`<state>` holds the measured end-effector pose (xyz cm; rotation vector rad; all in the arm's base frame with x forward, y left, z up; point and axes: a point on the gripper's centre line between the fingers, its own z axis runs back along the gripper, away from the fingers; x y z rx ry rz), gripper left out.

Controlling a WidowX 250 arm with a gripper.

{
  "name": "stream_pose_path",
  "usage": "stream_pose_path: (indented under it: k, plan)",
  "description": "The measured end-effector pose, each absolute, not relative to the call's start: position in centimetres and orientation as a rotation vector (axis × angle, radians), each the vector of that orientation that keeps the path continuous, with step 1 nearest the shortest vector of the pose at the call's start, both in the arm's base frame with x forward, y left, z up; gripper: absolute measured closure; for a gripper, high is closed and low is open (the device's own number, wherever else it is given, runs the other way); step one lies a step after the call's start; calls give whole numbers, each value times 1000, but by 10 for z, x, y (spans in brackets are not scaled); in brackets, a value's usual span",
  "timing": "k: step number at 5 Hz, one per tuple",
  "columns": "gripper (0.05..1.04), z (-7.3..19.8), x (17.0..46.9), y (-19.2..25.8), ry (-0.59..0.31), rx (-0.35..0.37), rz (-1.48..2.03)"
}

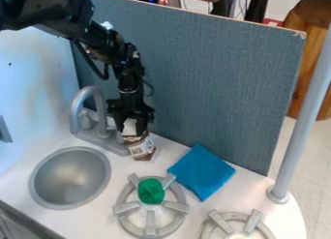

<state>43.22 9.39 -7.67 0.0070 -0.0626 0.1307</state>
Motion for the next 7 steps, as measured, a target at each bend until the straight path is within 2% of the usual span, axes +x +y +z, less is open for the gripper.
stream_pose_path:
  k: [1,2,3,5,7]
  plan:
    - [312,-77,435,85,-70,20,97]
    - [83,-79,434,75,-61,29,74]
    - [77,-87,428,66,-57,32,61]
    - [82,-57,435,42,-142,18,32]
    - [82,17,418,27,-262,-63,23]
